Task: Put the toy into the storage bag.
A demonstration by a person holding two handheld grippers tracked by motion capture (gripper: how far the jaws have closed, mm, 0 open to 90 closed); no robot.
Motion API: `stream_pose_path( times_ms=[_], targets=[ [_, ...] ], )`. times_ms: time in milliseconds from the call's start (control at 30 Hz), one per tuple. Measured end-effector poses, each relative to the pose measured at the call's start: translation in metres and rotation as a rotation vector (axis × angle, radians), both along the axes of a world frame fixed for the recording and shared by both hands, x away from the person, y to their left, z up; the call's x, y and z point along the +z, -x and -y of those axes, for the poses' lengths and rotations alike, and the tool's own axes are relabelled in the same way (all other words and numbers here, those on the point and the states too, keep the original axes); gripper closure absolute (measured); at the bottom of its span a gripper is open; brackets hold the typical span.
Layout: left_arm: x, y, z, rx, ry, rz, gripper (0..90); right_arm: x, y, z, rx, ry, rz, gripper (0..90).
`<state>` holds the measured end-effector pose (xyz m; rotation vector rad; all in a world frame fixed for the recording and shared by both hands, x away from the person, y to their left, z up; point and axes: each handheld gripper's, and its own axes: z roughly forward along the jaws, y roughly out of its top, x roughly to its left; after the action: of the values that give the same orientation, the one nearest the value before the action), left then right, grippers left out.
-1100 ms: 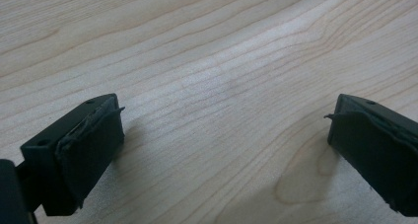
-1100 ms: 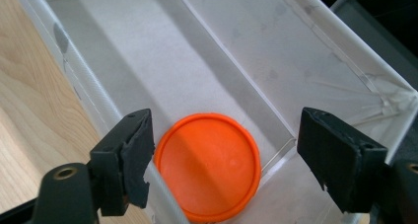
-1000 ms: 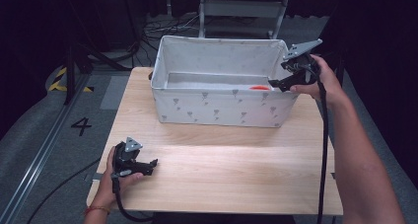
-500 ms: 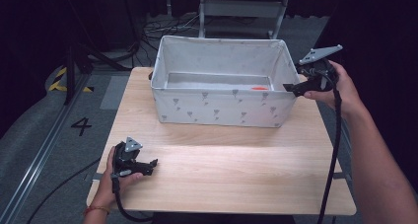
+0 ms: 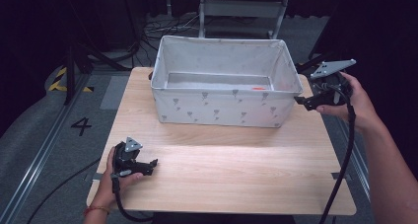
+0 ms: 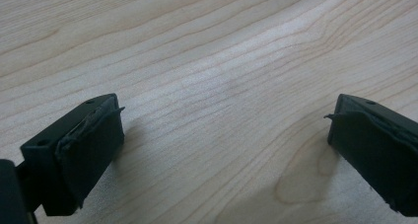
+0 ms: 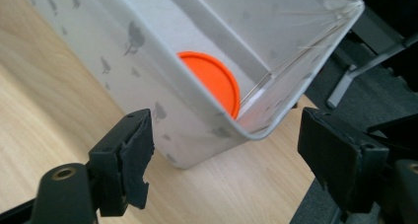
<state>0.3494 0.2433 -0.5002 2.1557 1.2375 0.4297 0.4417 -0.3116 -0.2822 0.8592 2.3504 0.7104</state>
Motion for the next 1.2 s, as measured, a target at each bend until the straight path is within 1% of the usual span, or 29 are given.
stream_pose_path(
  times_ms=[67, 133, 200, 267, 333, 367, 400, 467, 533, 567, 633, 667, 733, 800, 867, 900, 967, 1100, 1167, 1200],
  targets=[
    [0.000, 0.000, 0.000, 0.002, -0.002, -0.001, 0.9, -0.004, 0.003, 0.002, 0.001, 0.007, -0.005, 23.2],
    [0.000, 0.000, 0.000, 0.004, -0.002, -0.001, 0.9, -0.011, 0.006, 0.004, 0.015, 0.018, -0.028, 23.2],
    [0.000, 0.000, 0.000, 0.005, -0.002, -0.001, 0.9, -0.016, 0.009, 0.005, 0.006, 0.030, -0.019, 23.4],
    [0.000, 0.000, 0.000, 0.006, -0.002, -0.001, 0.9, -0.021, 0.013, 0.007, 0.006, 0.048, -0.020, 23.0],
    [0.000, 0.001, 0.000, 0.006, -0.001, -0.001, 0.9, -0.025, 0.016, 0.010, -0.005, 0.050, -0.023, 22.9],
    [0.000, 0.001, 0.000, 0.006, -0.002, -0.001, 0.9, -0.028, 0.018, 0.011, -0.006, 0.062, -0.026, 22.4],
    [0.000, 0.001, 0.000, 0.006, -0.001, -0.001, 0.9, -0.030, 0.020, 0.013, -0.010, 0.066, -0.020, 22.6],
    [0.000, 0.000, 0.000, 0.006, -0.002, -0.001, 0.9, -0.033, 0.024, 0.015, -0.020, 0.064, -0.020, 22.7],
    [0.000, 0.001, 0.000, 0.007, -0.001, -0.001, 0.9, -0.037, 0.027, 0.017, -0.016, 0.062, -0.021, 22.6],
    [0.000, 0.001, 0.000, 0.008, -0.001, -0.001, 0.8, -0.040, 0.029, 0.018, -0.016, 0.058, -0.027, 22.7],
    [0.000, 0.001, 0.000, 0.008, -0.002, -0.001, 0.9, -0.045, 0.032, 0.019, -0.014, 0.067, -0.030, 22.6],
    [0.000, 0.001, 0.000, 0.009, -0.002, -0.001, 0.8, -0.048, 0.034, 0.019, -0.012, 0.072, -0.024, 22.8],
    [0.000, 0.001, 0.001, 0.010, -0.001, -0.001, 0.8, -0.056, 0.038, 0.019, -0.010, 0.089, -0.032, 22.7],
    [0.000, 0.001, 0.001, 0.010, -0.002, -0.001, 0.8, -0.059, 0.039, 0.019, -0.008, 0.090, -0.033, 22.7],
    [0.000, 0.001, 0.001, 0.010, -0.002, -0.001, 0.9, -0.069, 0.043, 0.021, -0.001, 0.093, -0.056, 22.5],
    [0.000, 0.001, 0.001, 0.010, -0.002, -0.001, 0.9, -0.074, 0.045, 0.021, 0.000, 0.110, -0.061, 22.5],
    [0.000, 0.001, 0.001, 0.010, -0.002, -0.001, 0.8, -0.082, 0.047, 0.023, 0.006, 0.115, -0.083, 22.8],
    [0.000, 0.001, 0.001, 0.010, -0.001, -0.001, 0.8, -0.093, 0.052, 0.026, 0.006, 0.122, -0.088, 22.8],
    [0.000, 0.001, 0.001, 0.010, -0.002, -0.001, 0.8, -0.098, 0.056, 0.027, 0.011, 0.133, -0.080, 22.6],
    [0.000, 0.001, 0.001, 0.010, -0.002, -0.001, 0.8, -0.100, 0.058, 0.027, 0.010, 0.130, -0.078, 22.6]
  ],
)
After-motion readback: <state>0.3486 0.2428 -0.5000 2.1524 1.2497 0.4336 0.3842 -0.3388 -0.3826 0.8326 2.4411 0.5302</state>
